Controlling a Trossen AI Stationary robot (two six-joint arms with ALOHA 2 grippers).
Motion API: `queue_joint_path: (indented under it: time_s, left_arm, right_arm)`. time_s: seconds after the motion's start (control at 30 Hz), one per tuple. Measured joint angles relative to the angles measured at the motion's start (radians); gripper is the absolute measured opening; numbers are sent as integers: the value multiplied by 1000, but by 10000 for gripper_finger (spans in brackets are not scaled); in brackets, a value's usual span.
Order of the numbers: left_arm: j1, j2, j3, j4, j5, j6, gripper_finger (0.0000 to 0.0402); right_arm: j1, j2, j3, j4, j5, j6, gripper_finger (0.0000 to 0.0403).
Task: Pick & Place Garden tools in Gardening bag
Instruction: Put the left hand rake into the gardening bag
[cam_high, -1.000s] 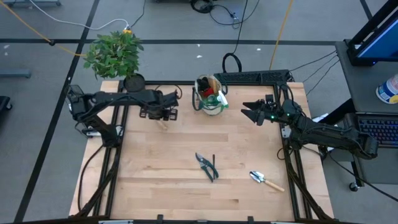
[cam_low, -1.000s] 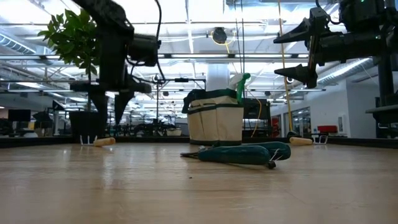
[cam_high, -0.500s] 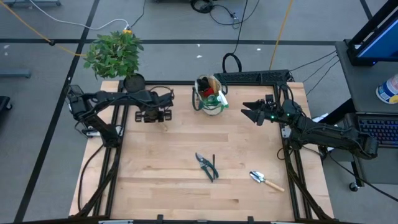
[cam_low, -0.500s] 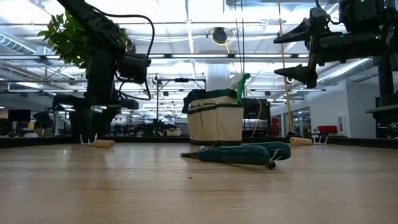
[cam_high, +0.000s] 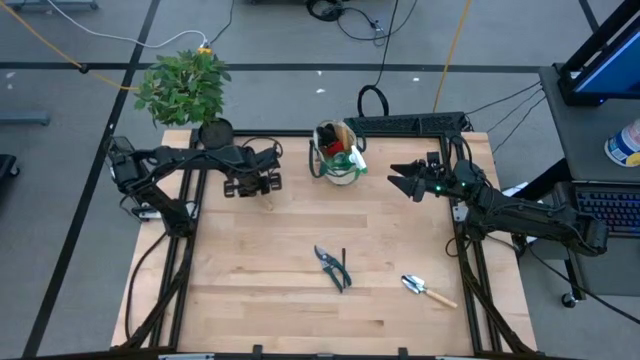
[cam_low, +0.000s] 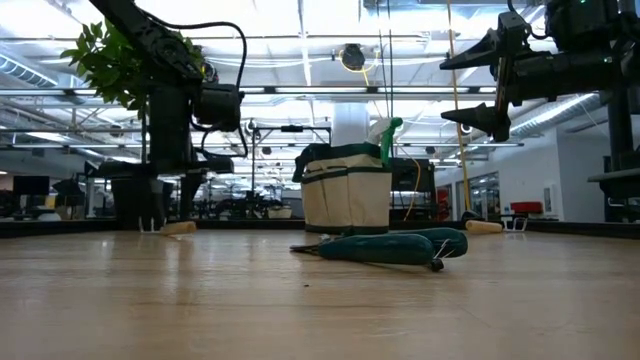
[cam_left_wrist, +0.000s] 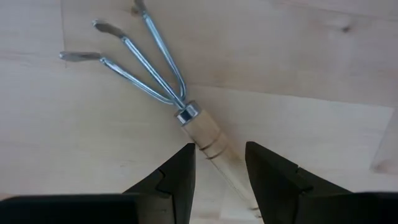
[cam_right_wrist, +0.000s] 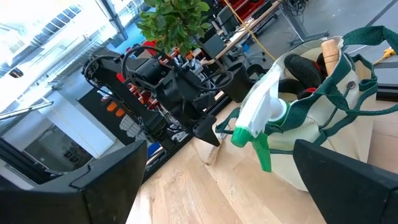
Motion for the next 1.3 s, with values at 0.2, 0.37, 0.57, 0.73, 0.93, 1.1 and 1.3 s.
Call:
queue_joint_path:
  time_s: [0.2,0.37,0.57,0.73,0.93,1.1,1.3]
  left_arm:
    - [-1,0,0,3,-2,-18,145]
    - [-19,0,-2,5,-18,-23,145]
    - [-37,-3,-81,81,-10,-82,145]
    - [-59,-9,-137,137,-30,-113,145]
    - [-106,-7,-142,135,-93,-77,114]
    - [-155,-5,-144,127,-149,-64,65]
    - [-209,-7,-147,121,-177,-28,65]
  right_arm:
    - [0,0,0,0,0,0,394]
    - [0,0,0,0,0,0,394]
    - [0,0,0,0,0,0,394]
    - [0,0,0,0,0,0,394]
    - [0,0,0,0,0,0,394]
    - [0,0,0,0,0,0,394]
    - [0,0,0,0,0,0,394]
